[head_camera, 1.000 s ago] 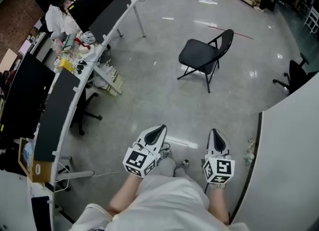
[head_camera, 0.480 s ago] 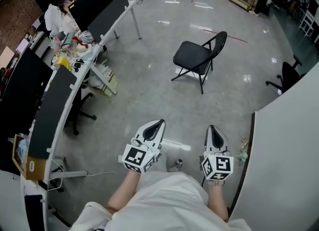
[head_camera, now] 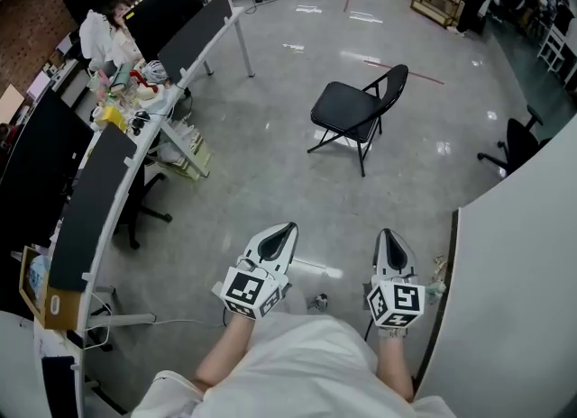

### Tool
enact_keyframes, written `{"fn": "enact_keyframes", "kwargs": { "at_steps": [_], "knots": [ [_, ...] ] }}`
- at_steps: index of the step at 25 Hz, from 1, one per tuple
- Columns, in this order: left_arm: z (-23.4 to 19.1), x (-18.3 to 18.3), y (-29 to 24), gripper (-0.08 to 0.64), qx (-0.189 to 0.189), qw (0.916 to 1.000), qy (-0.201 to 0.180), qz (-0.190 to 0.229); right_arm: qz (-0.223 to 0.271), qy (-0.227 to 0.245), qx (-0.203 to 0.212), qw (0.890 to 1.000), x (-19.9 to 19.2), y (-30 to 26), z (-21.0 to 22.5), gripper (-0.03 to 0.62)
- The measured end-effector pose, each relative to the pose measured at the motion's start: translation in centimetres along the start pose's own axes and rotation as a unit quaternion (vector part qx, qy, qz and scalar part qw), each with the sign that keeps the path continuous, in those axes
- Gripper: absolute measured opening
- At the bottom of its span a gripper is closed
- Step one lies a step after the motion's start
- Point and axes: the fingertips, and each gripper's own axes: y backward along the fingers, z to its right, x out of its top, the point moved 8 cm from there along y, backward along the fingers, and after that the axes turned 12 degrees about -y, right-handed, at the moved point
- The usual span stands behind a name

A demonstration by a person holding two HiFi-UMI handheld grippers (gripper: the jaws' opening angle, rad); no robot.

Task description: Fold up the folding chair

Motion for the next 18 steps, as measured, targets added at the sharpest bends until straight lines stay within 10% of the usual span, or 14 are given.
{"fn": "enact_keyframes", "kwargs": {
  "at_steps": [18],
  "knots": [
    [-5.2,-2.9,-7.9,0.011,-0.009,0.9992,0.022,-0.031,-0.034,-0.010,-0.023,0.999,-0.4,-7.0,1.7,0.006]
  ]
}}
